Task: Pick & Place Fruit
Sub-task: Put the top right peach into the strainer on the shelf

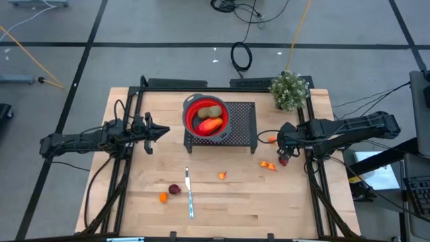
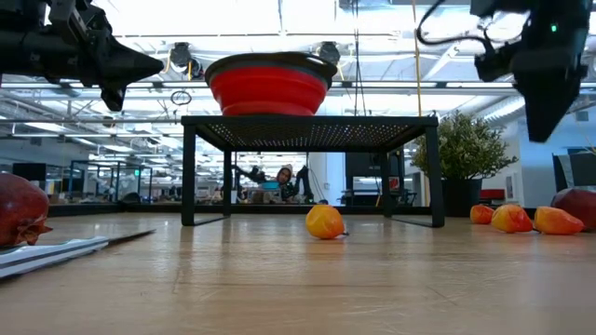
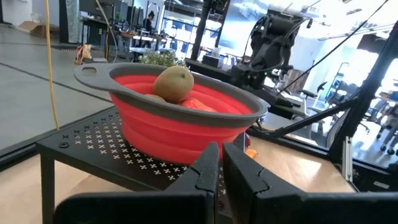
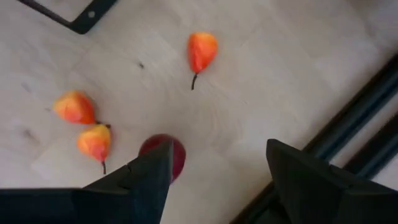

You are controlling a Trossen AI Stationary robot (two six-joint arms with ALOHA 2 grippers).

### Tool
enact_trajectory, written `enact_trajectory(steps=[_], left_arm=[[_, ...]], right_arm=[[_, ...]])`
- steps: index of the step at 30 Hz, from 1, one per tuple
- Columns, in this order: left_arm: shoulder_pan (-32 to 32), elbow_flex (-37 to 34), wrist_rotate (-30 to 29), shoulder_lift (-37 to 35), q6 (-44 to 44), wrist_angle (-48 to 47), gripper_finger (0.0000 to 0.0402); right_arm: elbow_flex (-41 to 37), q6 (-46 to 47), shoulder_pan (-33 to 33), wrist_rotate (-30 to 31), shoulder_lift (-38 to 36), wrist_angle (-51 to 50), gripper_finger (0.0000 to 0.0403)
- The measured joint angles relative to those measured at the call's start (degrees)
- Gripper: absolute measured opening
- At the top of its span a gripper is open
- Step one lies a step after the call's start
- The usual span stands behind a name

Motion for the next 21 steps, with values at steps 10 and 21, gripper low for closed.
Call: enact_trajectory(steps=[10,21], left_arm=[[0.0,0.0,0.0,0.0,-1.38,0.11,0.0019],[0.0,0.0,0.0,0.0,-3.91,0.17,0.0019]], right_arm=[[-10.73,-6.92,-5.68,1.42,-4.43,16.42,0.025],[-18.03,-16.37,-14.1,-2.08,-4.98,32.46,0.0254]])
